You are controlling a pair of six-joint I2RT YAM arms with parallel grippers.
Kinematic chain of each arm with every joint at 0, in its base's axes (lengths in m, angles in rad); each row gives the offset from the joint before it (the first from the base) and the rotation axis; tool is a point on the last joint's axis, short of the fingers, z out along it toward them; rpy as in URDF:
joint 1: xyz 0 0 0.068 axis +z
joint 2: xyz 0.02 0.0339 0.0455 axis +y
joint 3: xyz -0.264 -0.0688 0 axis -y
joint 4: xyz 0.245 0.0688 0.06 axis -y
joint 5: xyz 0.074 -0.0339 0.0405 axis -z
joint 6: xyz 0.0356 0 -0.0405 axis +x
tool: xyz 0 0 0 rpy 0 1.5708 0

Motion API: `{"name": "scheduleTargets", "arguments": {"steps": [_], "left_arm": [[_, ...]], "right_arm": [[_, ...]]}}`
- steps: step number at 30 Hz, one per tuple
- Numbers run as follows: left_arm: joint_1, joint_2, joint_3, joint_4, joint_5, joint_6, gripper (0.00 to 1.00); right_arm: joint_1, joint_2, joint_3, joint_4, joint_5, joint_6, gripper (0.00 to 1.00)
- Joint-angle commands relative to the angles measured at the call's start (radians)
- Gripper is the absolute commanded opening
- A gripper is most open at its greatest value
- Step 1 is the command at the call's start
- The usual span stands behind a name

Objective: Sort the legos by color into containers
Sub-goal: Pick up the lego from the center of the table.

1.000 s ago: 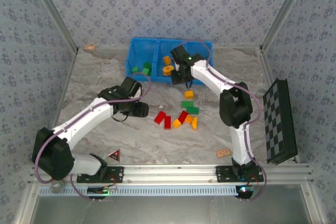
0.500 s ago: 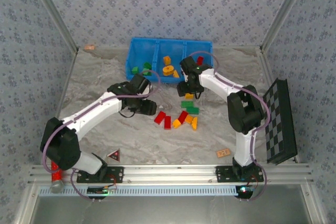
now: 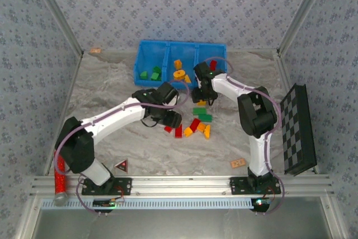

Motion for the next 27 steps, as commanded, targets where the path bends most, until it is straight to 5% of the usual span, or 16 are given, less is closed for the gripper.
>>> {"name": "scheduleTargets", "arguments": {"steps": [1, 16, 27], "left_arm": [[-0.011, 0.018, 0.042, -0.019, 0.008, 0.020, 0.60], [-0.020, 0.158, 0.200, 0.019, -0.017, -0.034, 0.60], [-0.021, 0.159, 0.149, 0.124, 0.009, -0.093, 0.61]], "right_arm": [[0.003, 0.024, -0.026, 0.006, -0.020, -0.010, 0.56], [-0.027, -0.047, -0.051, -0.034, -0.030, -0.029, 0.34], [-0.051, -0.142, 0.242, -0.142, -0.055, -0.112, 0.34]]}}
